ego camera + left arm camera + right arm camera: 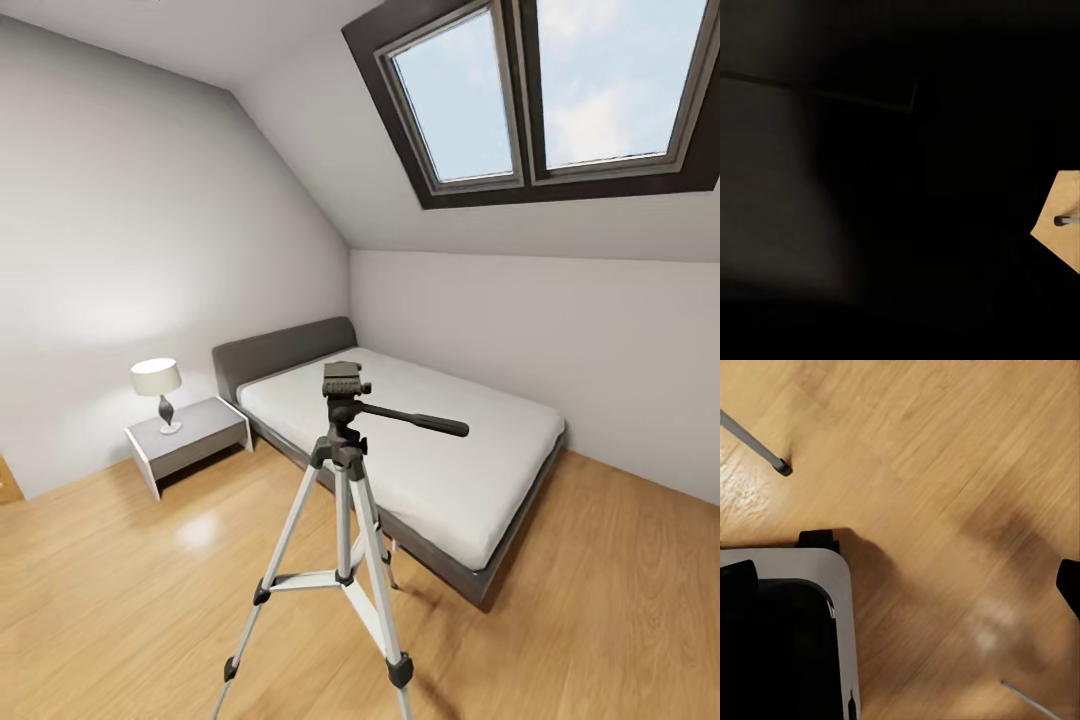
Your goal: Attach the digital camera to the camera tripod in the bedroom.
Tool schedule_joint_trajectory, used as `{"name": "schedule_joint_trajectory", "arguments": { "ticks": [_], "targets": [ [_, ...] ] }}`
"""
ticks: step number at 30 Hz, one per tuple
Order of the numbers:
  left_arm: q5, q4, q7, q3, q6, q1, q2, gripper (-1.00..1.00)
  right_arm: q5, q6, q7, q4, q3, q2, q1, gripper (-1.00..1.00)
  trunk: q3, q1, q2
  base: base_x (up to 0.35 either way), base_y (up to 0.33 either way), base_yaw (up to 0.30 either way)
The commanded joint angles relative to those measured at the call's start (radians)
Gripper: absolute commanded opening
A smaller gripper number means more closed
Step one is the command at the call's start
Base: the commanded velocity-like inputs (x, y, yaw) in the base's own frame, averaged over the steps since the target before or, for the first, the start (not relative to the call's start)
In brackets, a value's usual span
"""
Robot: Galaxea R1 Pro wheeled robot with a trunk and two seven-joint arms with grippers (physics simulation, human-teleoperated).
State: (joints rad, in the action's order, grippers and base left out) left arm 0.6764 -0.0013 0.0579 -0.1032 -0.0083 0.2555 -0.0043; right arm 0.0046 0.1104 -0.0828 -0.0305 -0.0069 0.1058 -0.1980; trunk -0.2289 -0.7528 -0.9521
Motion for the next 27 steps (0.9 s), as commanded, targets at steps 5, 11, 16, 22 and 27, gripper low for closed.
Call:
{"name": "schedule_joint_trajectory", "arguments": {
  "ticks": [5,11,16,22,27],
  "targets": [
    [0.006,0.0,0.003,-0.009,-0.001,0.001,-0.001,-1.0,0.0,0.006,-0.004,-0.003,-0.001,0.001,-0.001,1.0,-0.001,0.0,-0.001,0.001,-0.002,0.154],
    [0.006,0.0,0.003,-0.009,-0.001,0.001,-0.001,-1.0,0.0,0.006,-0.004,-0.003,-0.001,0.003,-0.001,1.0,-0.001,0.0,-0.001,0.0,0.0,0.244],
    [0.006,0.0,0.002,-0.009,-0.001,0.001,-0.002,-1.0,0.0,0.006,-0.005,-0.003,-0.001,0.003,-0.001,1.0,-0.001,0.0,-0.001,0.0,0.0,0.262],
    [0.006,0.0,0.002,-0.009,-0.001,0.001,-0.002,-1.0,0.0,0.006,-0.001,-0.003,-0.001,0.004,-0.001,1.0,-0.001,0.0,-0.001,0.0,0.0,0.13],
    [0.006,0.0,0.002,-0.009,-0.001,0.001,-0.002,-1.0,0.0,0.007,0.0,-0.003,-0.001,0.004,-0.001,1.0,-0.001,0.0,-0.001,0.0,0.0,0.027]
  ]
}}
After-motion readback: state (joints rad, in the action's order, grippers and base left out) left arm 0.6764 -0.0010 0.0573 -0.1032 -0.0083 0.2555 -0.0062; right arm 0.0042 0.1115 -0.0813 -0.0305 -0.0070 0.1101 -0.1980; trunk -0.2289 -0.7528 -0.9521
